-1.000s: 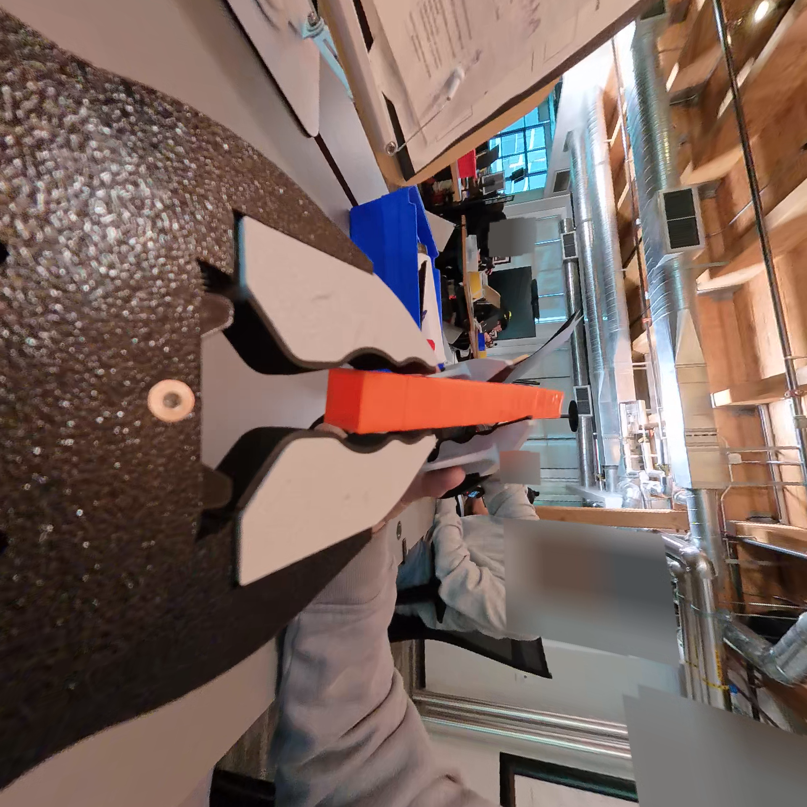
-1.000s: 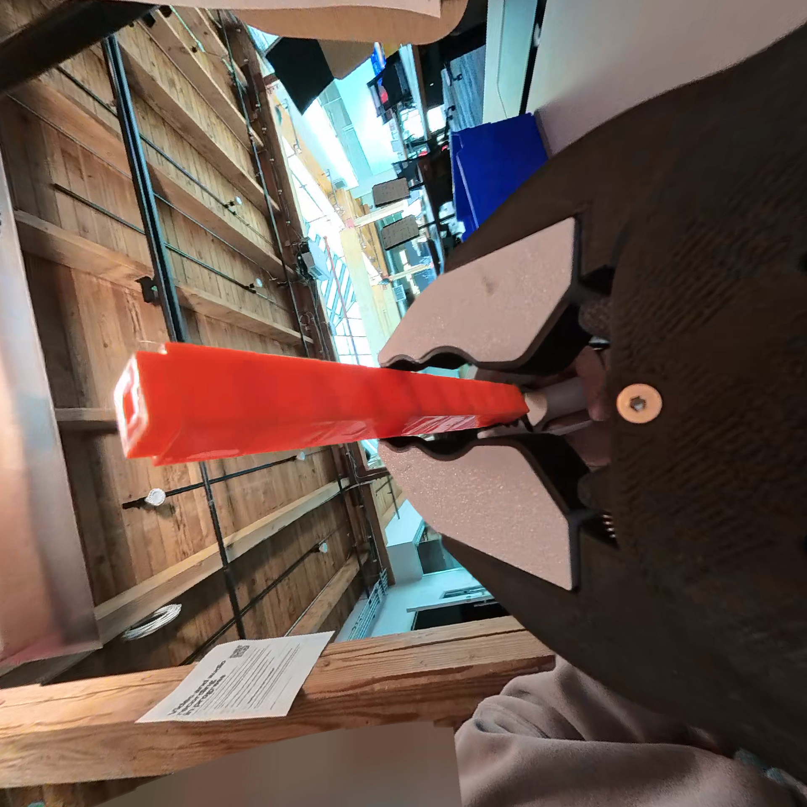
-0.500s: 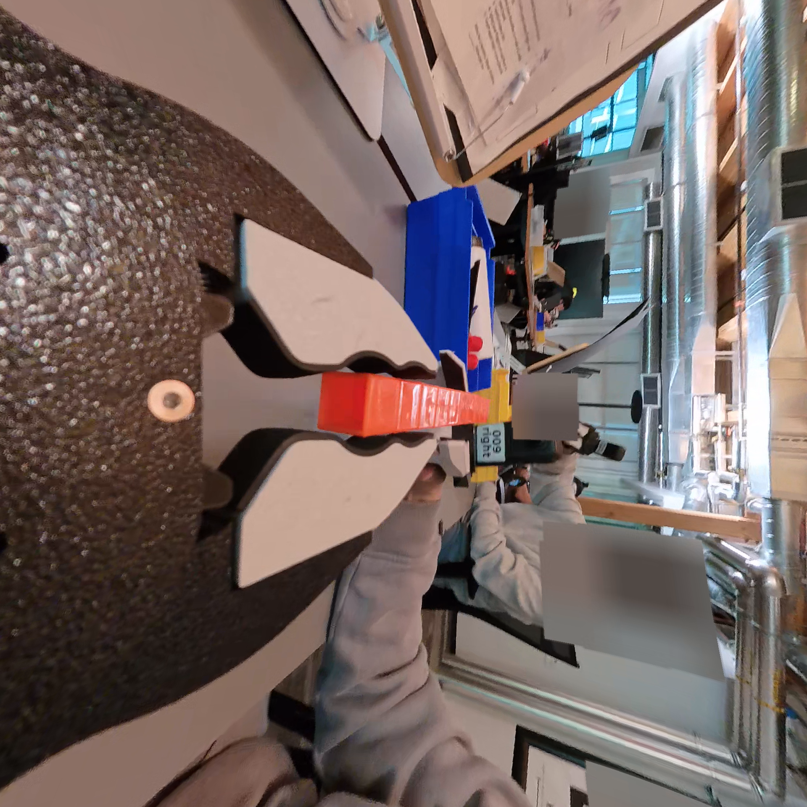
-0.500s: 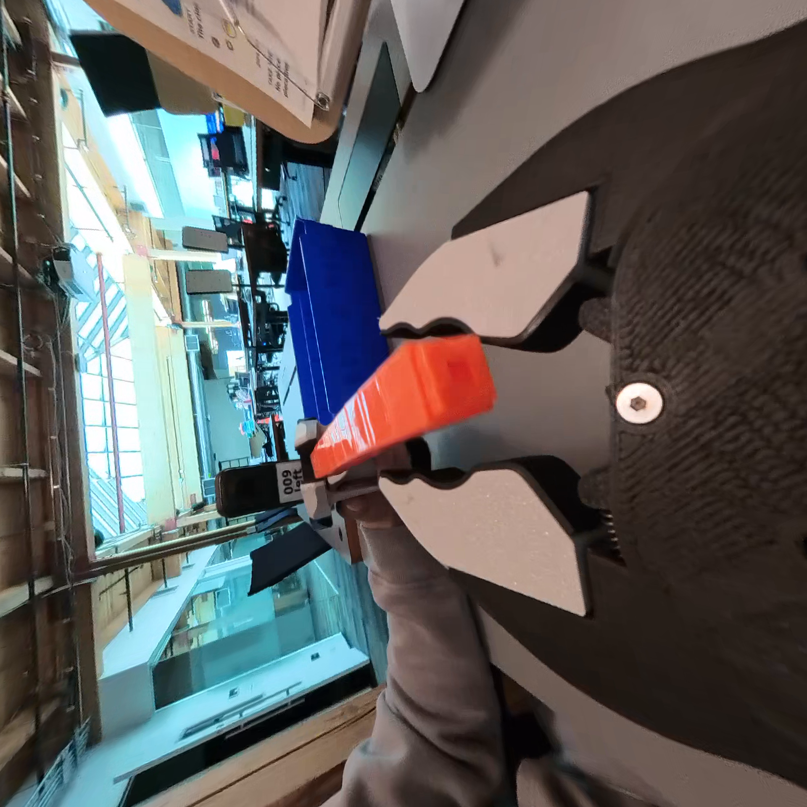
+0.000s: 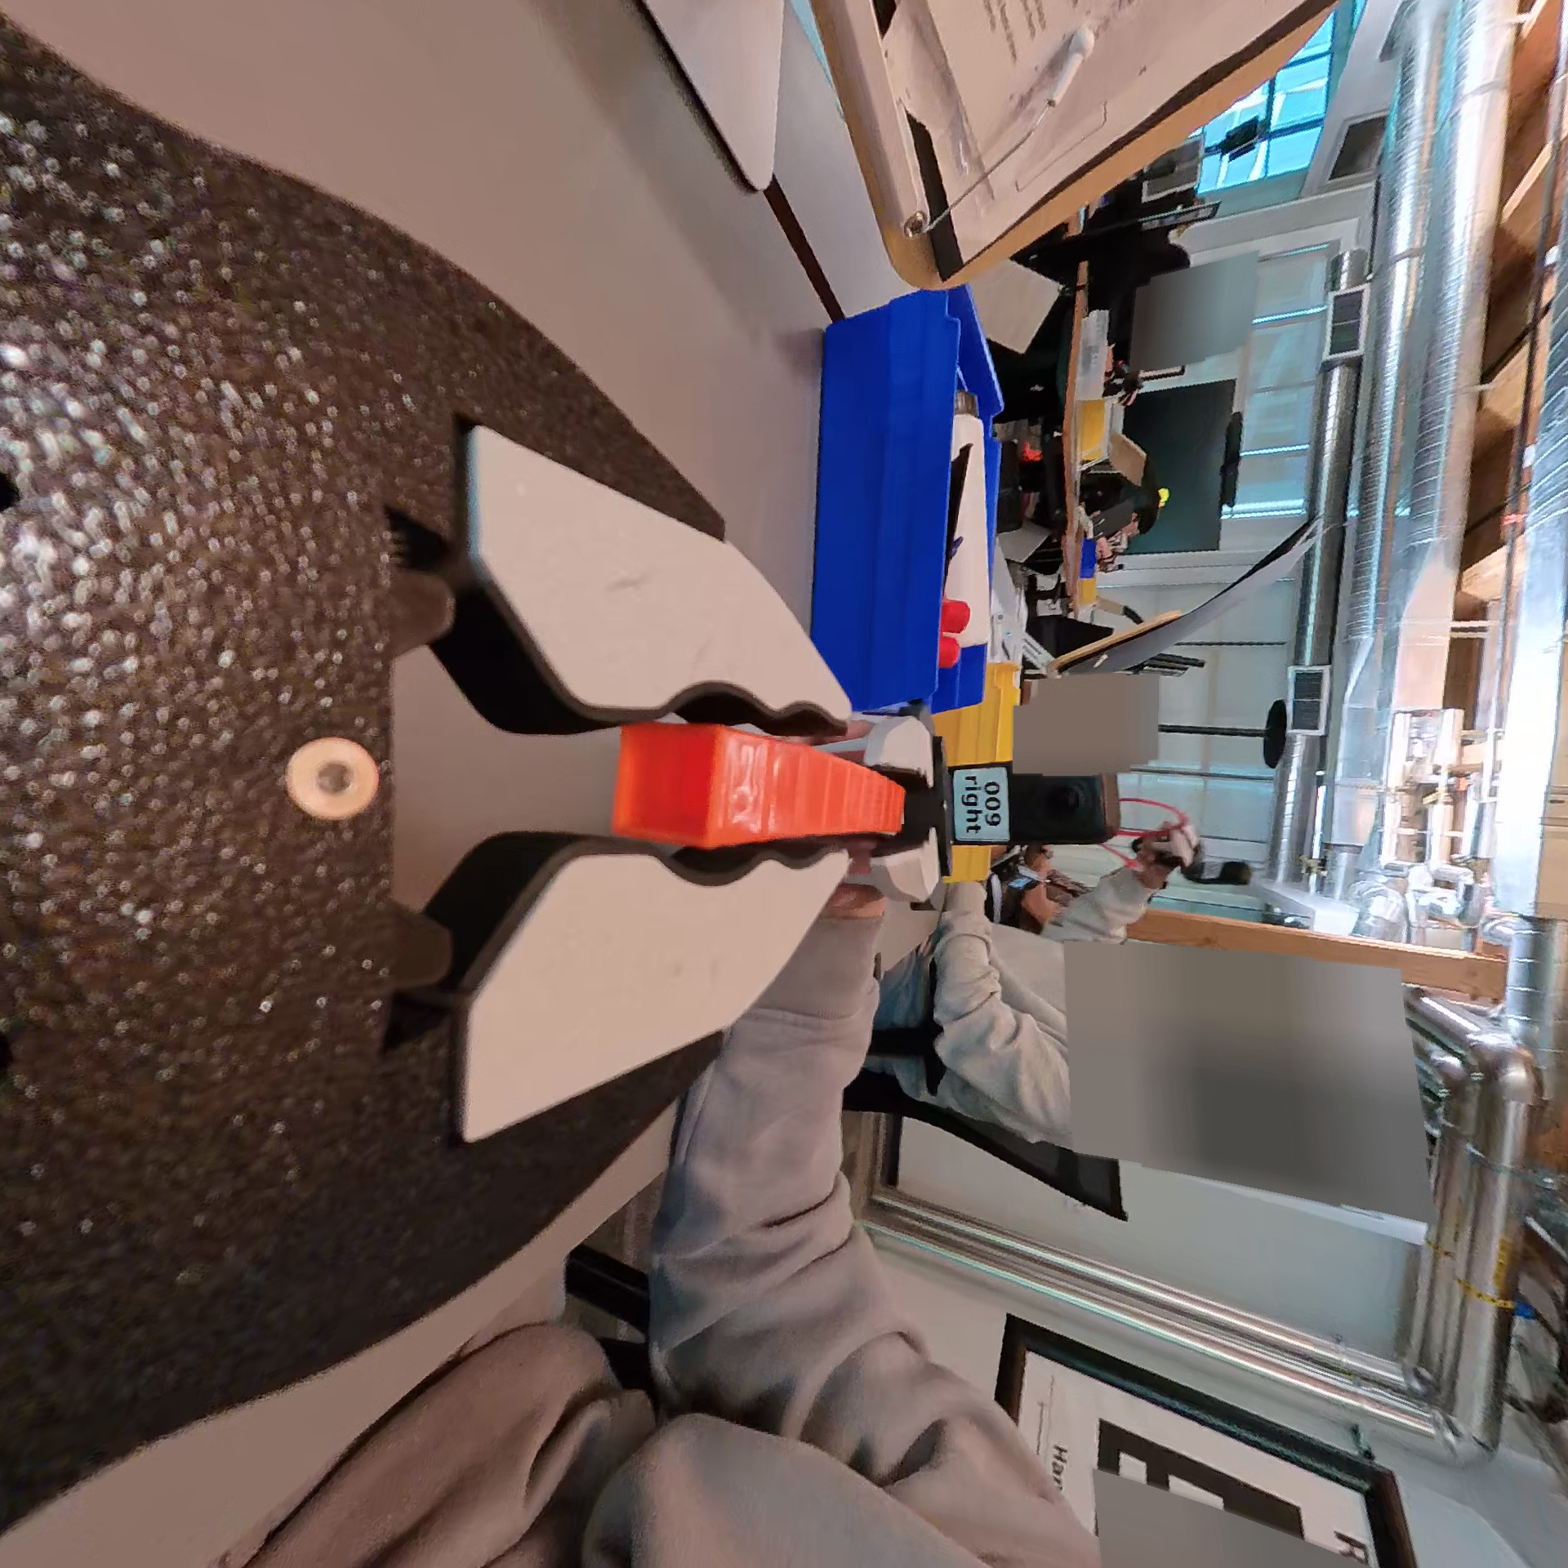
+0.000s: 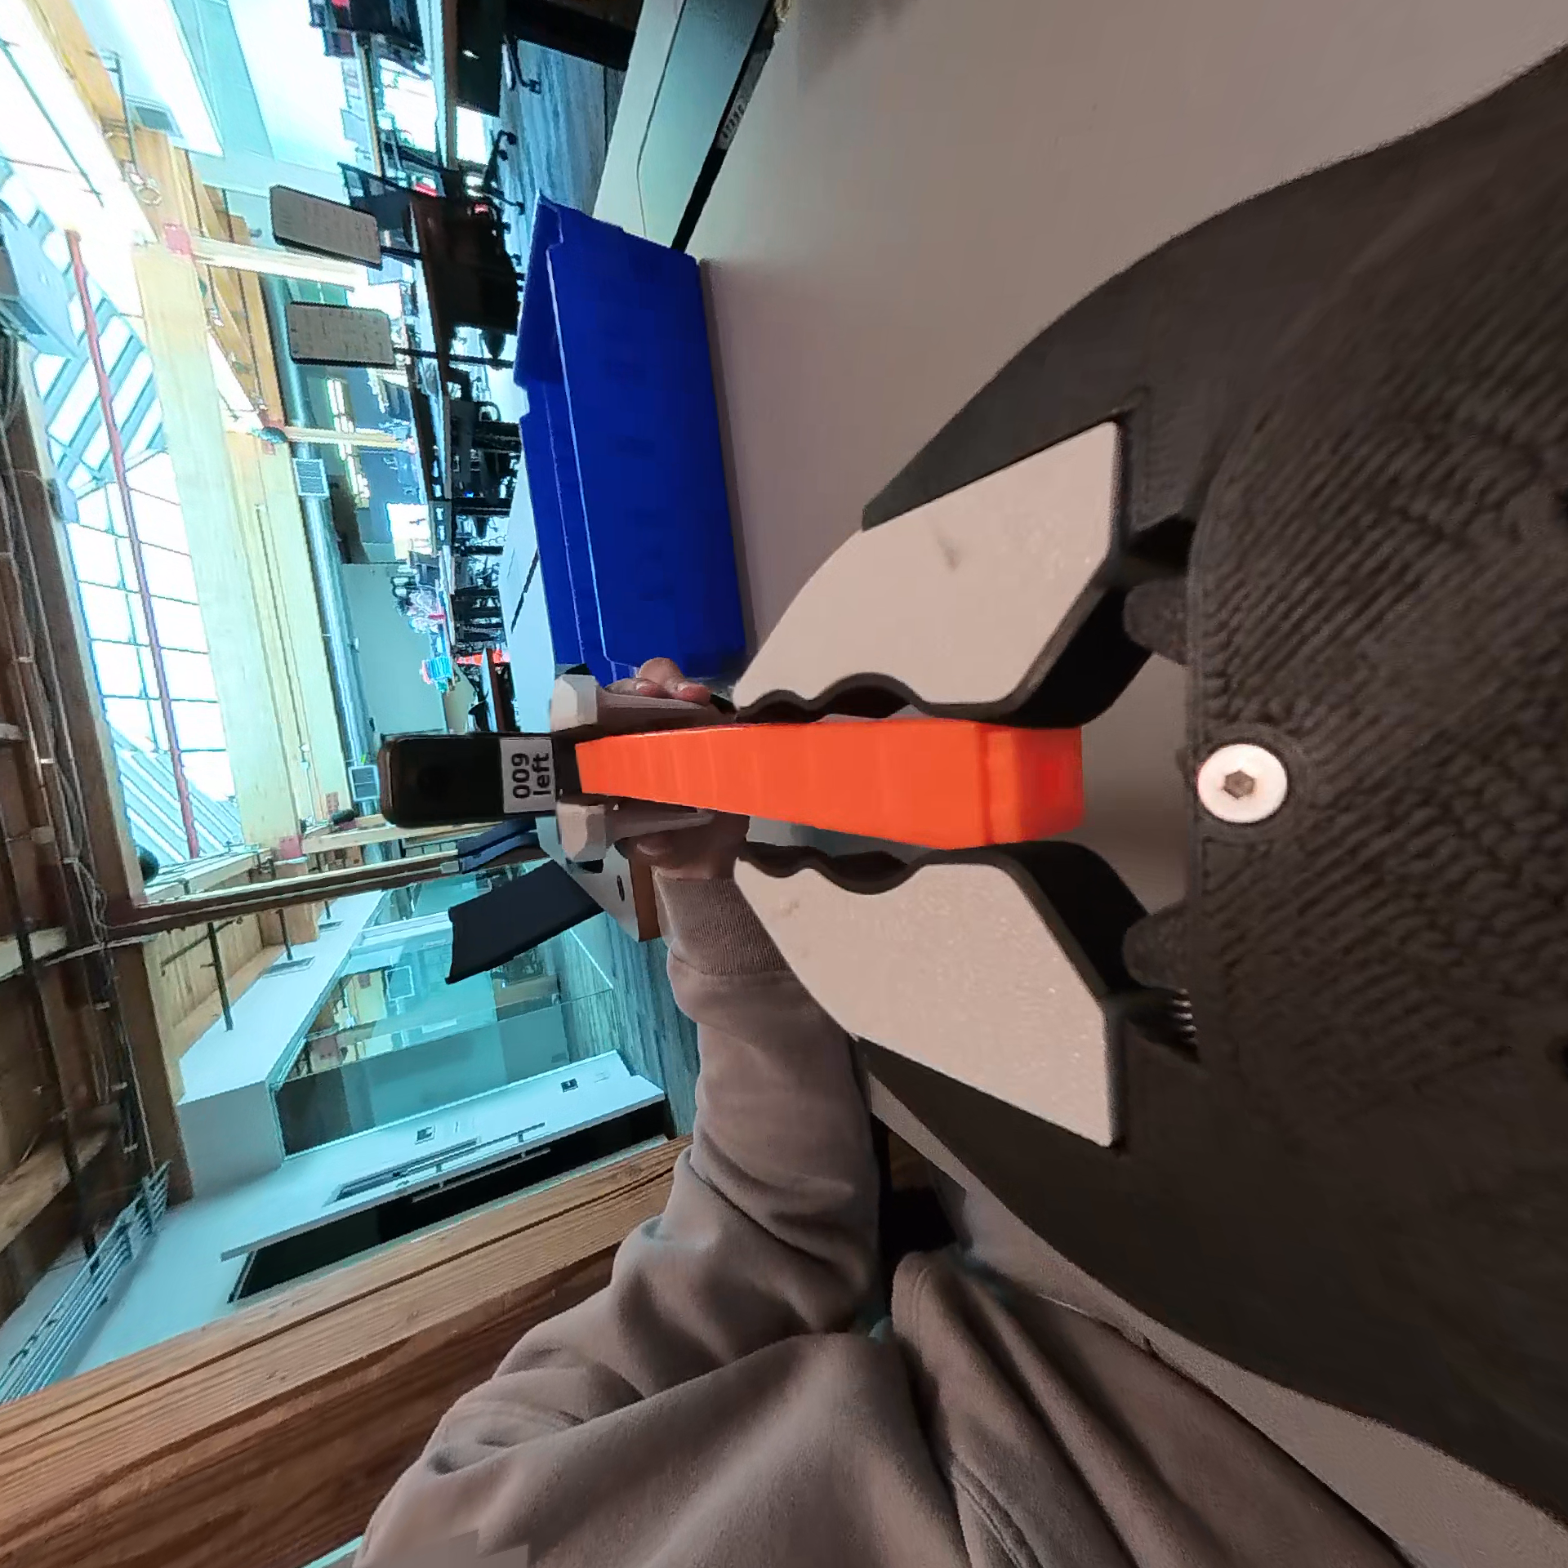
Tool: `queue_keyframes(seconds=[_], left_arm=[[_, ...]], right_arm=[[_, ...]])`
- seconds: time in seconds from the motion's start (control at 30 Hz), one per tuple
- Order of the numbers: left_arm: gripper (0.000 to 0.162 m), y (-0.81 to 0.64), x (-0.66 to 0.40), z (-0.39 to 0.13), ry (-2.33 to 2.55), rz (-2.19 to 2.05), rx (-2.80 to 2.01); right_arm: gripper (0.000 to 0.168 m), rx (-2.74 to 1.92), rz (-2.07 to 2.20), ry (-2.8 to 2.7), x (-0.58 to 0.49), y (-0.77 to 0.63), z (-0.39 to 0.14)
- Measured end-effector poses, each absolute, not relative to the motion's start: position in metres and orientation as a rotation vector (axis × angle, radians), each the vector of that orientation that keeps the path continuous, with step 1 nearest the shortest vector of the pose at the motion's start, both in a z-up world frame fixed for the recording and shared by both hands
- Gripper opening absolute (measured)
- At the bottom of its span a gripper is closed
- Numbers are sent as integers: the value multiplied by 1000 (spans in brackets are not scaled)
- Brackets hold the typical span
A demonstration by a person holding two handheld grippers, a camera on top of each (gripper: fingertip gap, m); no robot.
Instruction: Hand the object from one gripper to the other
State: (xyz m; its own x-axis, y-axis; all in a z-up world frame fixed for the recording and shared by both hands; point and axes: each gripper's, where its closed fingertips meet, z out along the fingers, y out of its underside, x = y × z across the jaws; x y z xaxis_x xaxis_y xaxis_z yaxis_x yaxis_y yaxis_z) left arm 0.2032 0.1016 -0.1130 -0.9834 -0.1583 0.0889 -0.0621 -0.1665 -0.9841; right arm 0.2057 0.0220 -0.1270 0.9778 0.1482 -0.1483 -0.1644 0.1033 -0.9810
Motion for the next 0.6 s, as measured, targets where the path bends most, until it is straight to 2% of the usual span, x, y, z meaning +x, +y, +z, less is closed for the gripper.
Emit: queue_keyframes(seconds=[0.13,0.3,0.47,0.53,0.6], left_arm=[[22,106,206,-108,1926,-2382,-289],[22,111,207,-103,1878,-2397,-294],[24,116,211,-89,1695,-2464,-322],[43,119,214,-85,1641,-2456,-353],[53,121,218,-86,1624,-2437,-382]], right_arm=[[30,-1493,199,51,211,28,-137],[26,-1601,244,40,206,35,-153],[25,-1506,282,54,206,38,-140],[25,-1431,316,67,206,38,-131],[25,-1334,359,84,207,37,-119]])
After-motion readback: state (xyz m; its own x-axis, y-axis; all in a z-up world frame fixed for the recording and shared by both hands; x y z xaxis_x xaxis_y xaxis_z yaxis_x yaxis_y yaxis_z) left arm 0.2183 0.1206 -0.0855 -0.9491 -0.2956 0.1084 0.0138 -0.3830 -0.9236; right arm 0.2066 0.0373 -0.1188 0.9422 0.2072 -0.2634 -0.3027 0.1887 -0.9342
